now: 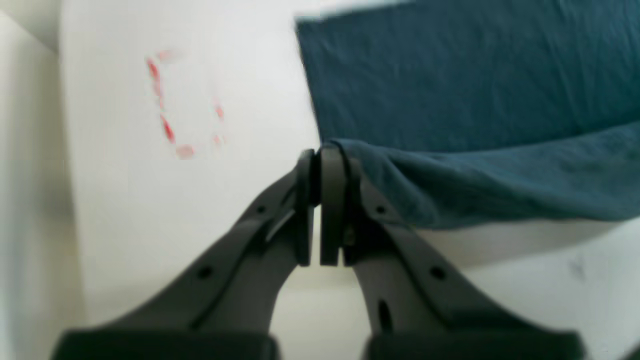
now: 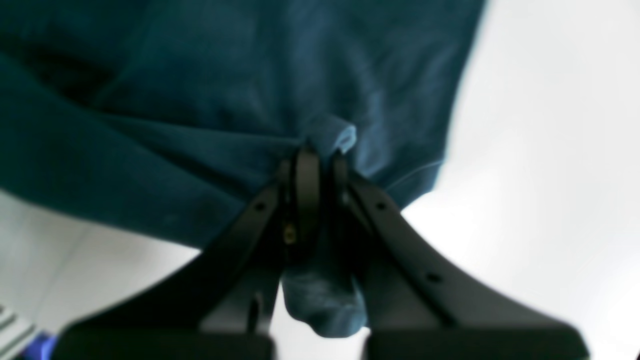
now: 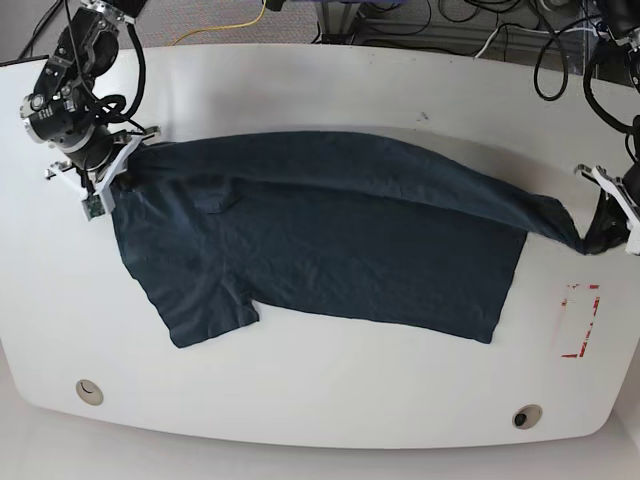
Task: Layout the t-shirt on the table in an organized manner, then fold the t-shirt properly
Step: 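Lower the held shirt edges with both grippers onto the table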
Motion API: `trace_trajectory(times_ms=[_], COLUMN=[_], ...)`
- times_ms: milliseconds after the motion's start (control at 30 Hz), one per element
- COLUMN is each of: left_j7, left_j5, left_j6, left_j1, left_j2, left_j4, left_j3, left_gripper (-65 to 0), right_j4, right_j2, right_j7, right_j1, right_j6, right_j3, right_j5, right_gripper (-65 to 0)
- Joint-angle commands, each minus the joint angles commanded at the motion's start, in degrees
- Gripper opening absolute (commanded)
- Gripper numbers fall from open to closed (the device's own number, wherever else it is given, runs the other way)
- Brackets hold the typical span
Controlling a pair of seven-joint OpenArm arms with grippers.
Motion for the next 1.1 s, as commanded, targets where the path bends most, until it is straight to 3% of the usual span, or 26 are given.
trace_trajectory(times_ms=[200,300,533,900,1100], left_j7=[11.25,14.51,15.12,15.12,15.12], left_j5=[0.18,0.26,0.26,0.18,-0.09], left_j6=[0.09,0.18,3.78,3.96,3.96], left_j1=[-17.76,-24.70,-38.95,-53.89,-55.30], left_j2=[0.26,0.53,1.32,1.41,1.58], left_j4=[-0.26,-0.53,-6.07,-16.35,-17.85], left_j3=[0.09,0.09,6.68,14.86,16.18], left_gripper=[-65.0,-65.0,-65.0,-65.0,-65.0], right_j4=[-0.26,-0.44,-3.96,-12.48,-13.89], right_j2=[3.87,6.07,9.32,12.13,12.57], right_j7=[-0.53,-2.20,-5.89,-6.07,-5.98], right_j1=[8.62,13.36,26.29,40.35,41.05], right_j6=[0.00,0.00,0.00,0.00,0.00], right_j3=[-0.09,-0.09,-4.13,-10.02,-11.16], right_j5=[0.00,0.00,-0.35,-0.35,-0.44], right_gripper=[-64.4,-64.4,-64.4,-64.4,-64.4])
